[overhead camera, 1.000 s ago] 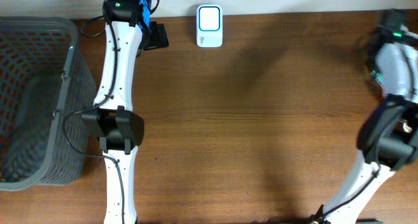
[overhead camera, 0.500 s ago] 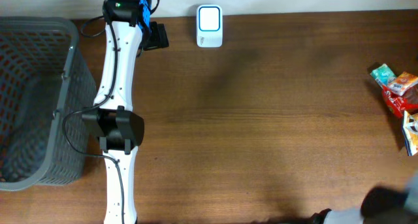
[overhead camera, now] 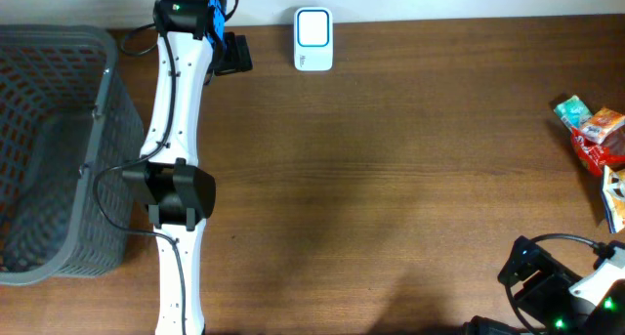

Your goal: Scan the item barcode

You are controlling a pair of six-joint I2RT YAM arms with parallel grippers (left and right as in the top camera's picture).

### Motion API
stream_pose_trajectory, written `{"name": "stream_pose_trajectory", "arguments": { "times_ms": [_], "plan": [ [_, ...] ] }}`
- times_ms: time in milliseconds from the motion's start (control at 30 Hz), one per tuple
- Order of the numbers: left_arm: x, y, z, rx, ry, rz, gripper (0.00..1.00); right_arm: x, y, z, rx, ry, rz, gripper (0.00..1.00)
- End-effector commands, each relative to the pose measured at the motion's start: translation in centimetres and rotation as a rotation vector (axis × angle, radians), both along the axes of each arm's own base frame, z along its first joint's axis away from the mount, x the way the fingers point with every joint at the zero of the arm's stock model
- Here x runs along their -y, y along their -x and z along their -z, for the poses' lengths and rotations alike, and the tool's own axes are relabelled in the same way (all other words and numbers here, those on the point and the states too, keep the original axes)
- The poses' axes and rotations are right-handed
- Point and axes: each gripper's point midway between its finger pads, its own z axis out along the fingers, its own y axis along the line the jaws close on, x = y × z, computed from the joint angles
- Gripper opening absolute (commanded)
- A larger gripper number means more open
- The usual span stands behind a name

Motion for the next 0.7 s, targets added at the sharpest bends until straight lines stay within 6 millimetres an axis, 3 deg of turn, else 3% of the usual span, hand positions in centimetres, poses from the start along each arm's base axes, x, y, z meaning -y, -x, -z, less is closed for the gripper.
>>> {"name": "stream_pose_trajectory", "arguments": {
  "times_ms": [0,200,400,567,667],
  "plan": [
    [-0.1,-0.1,-0.1,0.004,0.003,-0.012,0.99,-0.3,0.3,0.4,-0.012,-0.012,-0.013,0.99],
    [-0.1,-0.1,-0.1,0.004,0.003,-0.012,0.99,-1.8,-0.1,0.4,0.0,-0.038,-0.105,0.98],
    [-0.1,-0.1,-0.1,0.004,0.003,-0.012,0.99,-2.3,-0.8,0.8,-0.028,0.098,-0.275,0.98],
    [-0.1,-0.1,-0.1,0.004,0.003,-0.012,0.99,-3.1,-5.6,2.7,0.141,0.143,-0.406,0.98],
    [-0.1,0.0,-0.1,0.004,0.003,-0.012,0.99,-5.3,-7.7,4.2,0.313,0.219,-0.553,0.99]
  ]
}}
